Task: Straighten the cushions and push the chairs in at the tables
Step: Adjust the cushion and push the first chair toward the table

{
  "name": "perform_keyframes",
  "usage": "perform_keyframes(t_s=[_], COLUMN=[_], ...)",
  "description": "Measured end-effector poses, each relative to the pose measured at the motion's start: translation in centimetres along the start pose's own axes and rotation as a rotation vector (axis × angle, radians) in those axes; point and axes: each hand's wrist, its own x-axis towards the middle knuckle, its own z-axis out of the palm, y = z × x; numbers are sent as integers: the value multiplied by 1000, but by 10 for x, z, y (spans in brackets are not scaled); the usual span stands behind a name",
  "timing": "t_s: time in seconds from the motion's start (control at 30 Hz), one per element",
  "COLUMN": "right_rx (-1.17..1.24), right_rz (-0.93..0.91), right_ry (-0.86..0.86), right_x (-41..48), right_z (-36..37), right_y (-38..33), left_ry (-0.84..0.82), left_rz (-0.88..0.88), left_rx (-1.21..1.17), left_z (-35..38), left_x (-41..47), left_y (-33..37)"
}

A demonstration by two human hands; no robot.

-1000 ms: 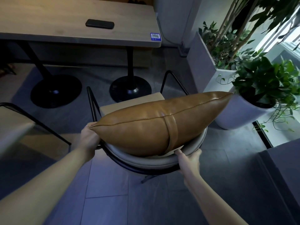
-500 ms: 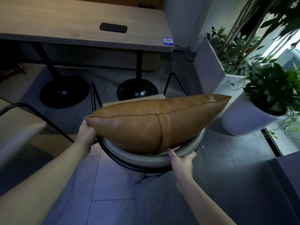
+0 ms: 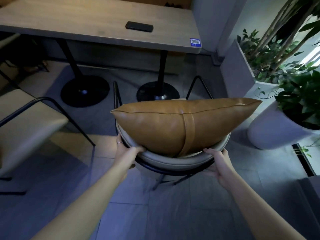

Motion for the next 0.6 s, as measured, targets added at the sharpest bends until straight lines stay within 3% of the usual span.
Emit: perform_keyframes(t_s=[0.6], right_rx=[158], right_rz=[-66], right_ry=[-66], right_x=[-6], right_z=[52], right_y=[13], left_ry=[-50], left_rz=[34], left_rx=[-11], left_z=[-40], left_x=[38], left_y=[37])
